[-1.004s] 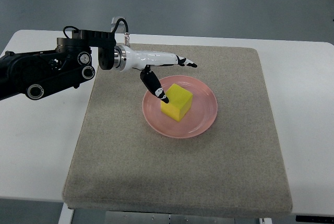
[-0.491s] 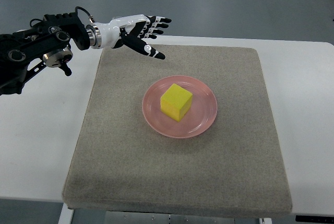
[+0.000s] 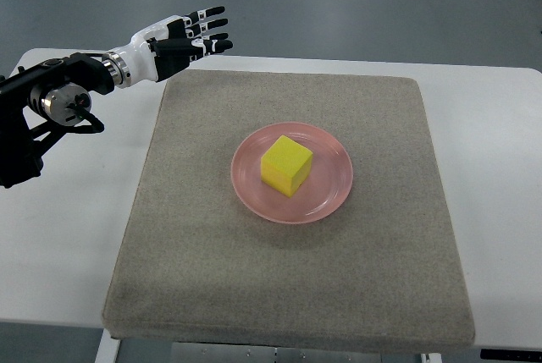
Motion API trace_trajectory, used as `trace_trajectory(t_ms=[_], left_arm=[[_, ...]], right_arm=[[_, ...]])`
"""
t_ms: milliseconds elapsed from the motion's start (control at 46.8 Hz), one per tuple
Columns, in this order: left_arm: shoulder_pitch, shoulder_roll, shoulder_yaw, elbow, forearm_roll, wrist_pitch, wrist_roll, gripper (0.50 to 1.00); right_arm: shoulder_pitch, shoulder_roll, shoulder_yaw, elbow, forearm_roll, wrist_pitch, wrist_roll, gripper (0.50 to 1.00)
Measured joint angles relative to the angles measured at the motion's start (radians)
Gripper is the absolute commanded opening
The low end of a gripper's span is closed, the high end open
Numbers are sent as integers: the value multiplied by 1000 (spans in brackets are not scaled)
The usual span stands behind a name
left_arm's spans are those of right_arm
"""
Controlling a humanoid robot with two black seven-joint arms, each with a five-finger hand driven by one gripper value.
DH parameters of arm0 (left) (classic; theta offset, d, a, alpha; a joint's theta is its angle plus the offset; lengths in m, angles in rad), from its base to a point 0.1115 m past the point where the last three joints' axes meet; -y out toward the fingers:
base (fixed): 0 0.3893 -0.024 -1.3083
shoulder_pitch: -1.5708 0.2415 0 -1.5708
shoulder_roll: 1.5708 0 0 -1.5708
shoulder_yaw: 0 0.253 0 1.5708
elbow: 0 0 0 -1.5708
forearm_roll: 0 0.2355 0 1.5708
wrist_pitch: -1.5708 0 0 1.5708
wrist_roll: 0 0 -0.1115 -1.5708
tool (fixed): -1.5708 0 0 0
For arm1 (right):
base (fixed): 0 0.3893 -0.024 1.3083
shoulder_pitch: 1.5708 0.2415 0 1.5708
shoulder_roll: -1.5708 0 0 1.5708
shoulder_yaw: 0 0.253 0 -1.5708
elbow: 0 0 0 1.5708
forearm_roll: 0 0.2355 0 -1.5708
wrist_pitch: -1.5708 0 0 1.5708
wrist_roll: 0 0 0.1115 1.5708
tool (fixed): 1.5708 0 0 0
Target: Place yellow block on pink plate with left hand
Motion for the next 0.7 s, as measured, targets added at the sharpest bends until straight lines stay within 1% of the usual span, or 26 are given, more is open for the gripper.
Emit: trace_trajectory(t_ms=[64,171,278,342,427,555,619,705], left_arm=[[16,-1,-19,21,-2,-23,2,994],[36,-3,-26,44,-32,-31,5,994],[54,-4,-27,72,-137,-36,10,996],[56,-6,-27,98,-219,-56,19,994],[56,-7,-27,120,-312,-87,64,994],[58,-8,-25,131,-407,-89,148,994],[59,-11,-25,143,-416,-80,168,994],[62,-23,-25,164,-419,-74,175,996]], right_arm=[[0,0,1,0,0,0,0,924],[0,0,2,4,0,9,0,924],[-1,0,1,13,-2,13,0,924],[-2,0,0,14,-4,14,0,924],[-6,0,0,15,-5,13,0,924],[-9,0,-1,15,-5,13,4,924],[-9,0,-3,15,-5,12,6,924],[-9,0,-5,15,-6,12,8,924]])
